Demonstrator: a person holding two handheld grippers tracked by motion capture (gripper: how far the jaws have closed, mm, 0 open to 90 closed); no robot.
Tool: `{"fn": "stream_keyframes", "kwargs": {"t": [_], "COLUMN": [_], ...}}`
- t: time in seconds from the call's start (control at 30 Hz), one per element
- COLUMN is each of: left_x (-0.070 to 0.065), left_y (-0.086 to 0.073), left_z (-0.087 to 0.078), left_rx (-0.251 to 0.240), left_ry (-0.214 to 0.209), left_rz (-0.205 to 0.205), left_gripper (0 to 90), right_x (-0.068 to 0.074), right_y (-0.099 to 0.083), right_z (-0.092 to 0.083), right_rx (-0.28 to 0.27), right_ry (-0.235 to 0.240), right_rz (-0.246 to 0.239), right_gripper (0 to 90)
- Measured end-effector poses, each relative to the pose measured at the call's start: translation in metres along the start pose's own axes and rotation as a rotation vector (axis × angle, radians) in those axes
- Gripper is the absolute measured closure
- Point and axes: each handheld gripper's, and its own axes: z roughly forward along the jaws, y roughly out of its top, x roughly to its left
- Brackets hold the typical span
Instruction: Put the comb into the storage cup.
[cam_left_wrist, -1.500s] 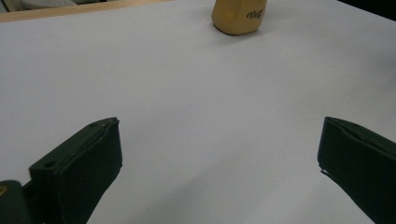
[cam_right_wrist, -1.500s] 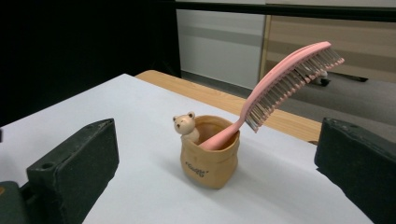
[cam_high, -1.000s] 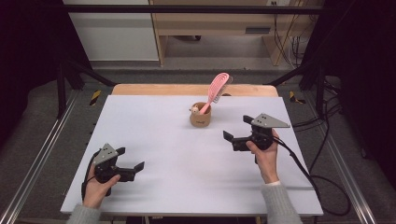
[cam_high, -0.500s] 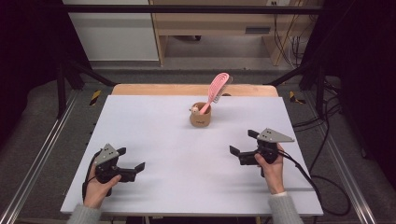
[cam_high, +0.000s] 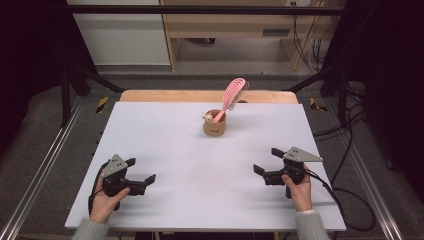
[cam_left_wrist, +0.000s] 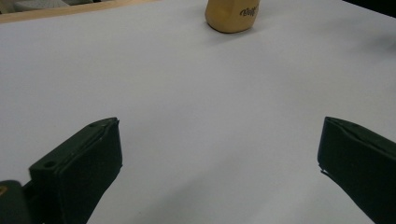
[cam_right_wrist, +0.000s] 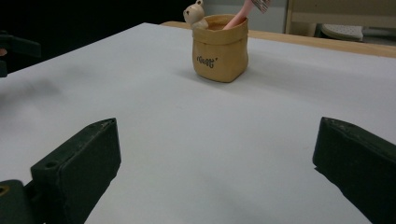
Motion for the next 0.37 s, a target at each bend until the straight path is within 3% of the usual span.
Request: {"fn": "stream_keyframes", "kwargs": {"t": [0.37], "left_x": [-0.001], "left_y": [0.0], "left_z": [0.001], "left_rx": [-0.006], "left_ry": [-0.003], "left_rz": [0.003], "left_gripper": [0.0], "right_x": [-0.009], "right_y": [-0.015], "right_z": [-0.01], "right_rx": [-0.002], "right_ry": [-0.014], "right_rz": [0.031], "right_gripper": [1.1]}}
